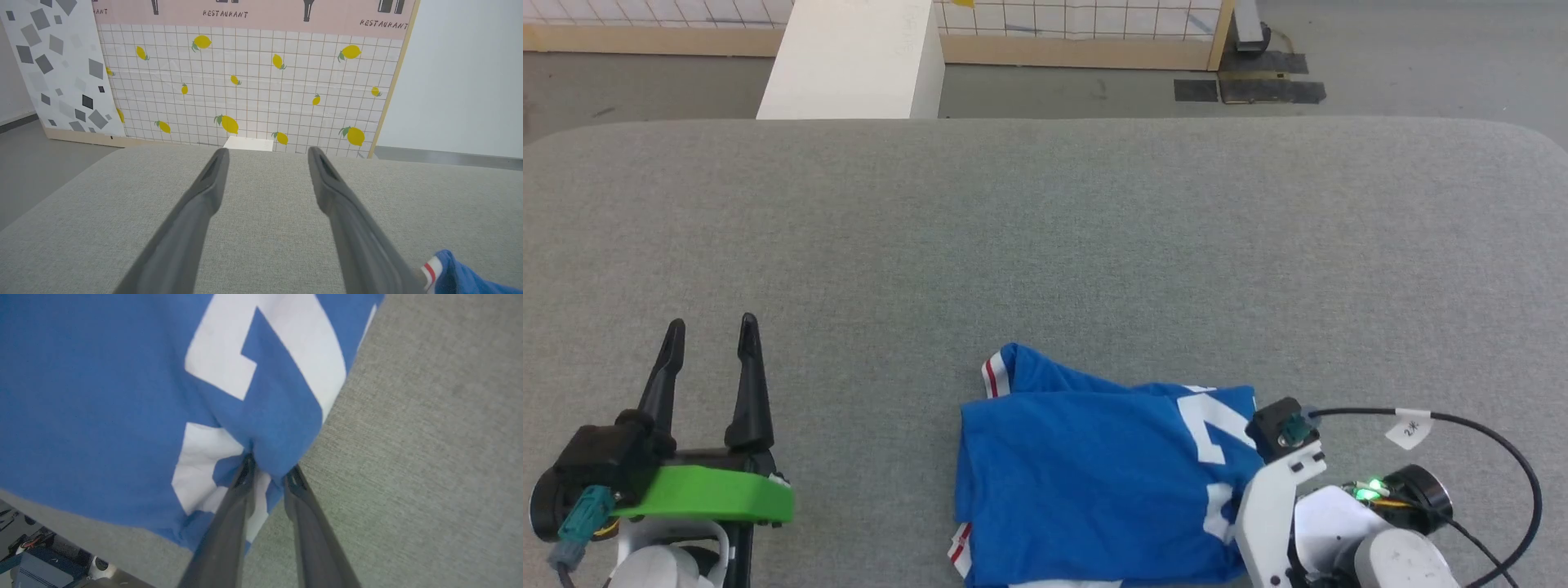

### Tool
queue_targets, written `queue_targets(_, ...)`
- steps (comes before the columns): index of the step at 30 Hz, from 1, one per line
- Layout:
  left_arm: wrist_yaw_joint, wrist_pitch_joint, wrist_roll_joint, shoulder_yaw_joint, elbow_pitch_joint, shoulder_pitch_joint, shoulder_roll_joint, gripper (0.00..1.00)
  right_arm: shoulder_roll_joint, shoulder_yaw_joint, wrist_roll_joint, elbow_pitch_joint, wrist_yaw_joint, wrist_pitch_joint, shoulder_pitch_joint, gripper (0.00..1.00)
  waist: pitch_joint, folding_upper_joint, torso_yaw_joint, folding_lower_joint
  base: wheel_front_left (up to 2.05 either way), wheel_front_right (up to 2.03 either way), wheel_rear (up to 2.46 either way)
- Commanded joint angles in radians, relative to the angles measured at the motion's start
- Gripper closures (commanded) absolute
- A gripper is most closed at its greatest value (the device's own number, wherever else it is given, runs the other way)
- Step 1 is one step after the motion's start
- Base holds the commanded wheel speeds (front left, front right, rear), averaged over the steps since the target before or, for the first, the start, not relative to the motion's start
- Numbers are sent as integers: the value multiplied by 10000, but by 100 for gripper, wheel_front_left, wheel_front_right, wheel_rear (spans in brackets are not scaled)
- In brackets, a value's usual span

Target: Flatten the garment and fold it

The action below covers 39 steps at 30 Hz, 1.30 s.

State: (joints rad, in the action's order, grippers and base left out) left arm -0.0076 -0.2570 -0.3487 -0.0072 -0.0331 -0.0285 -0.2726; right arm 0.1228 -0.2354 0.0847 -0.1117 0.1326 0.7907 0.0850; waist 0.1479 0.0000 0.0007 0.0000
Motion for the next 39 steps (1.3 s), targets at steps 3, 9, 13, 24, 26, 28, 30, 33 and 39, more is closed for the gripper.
queue_targets(3,133,-47,-19,240,-93,188,11,0,305,-231,150,-211,-19,-237,432,100,-35,0,-240,0,0,0,0)
queue_targets(9,318,-47,-75,632,-305,662,-65,0,1662,-1550,869,65,-19,-239,1499,100,-27,0,-1518,0,0,0,0)
queue_targets(13,480,-47,-175,969,-589,912,13,0,2847,-2424,1465,263,-19,5,2554,100,237,0,-2922,0,0,0,0)
queue_targets(24,335,360,80,888,-1098,143,-639,0,3431,-1609,2308,-1351,-19,-793,4694,100,1589,0,-5340,0,0,0,0)
queue_targets(26,330,576,147,853,-1294,-9,-794,0,3337,-1287,2168,-1754,-19,-1034,4944,100,1951,0,-5492,0,0,0,0)
queue_targets(28,334,774,235,825,-1543,-152,-953,0,3203,-863,2019,-2173,-19,-1316,5144,100,2327,0,-5545,0,0,0,0)
queue_targets(30,355,999,309,814,-1814,-271,-1100,0,3115,-449,1809,-2583,-19,-1596,5321,100,2743,0,-5521,0,0,0,0)
queue_targets(33,400,1287,397,860,-2194,-339,-1309,0,3047,259,1372,-3246,-19,-1942,5587,100,3263,0,-5420,0,0,0,0)
queue_targets(39,494,1723,443,1166,-2791,-281,-1713,0,2953,2120,88,-4352,-19,-2633,6137,100,4002,0,-5045,0,0,0,0)
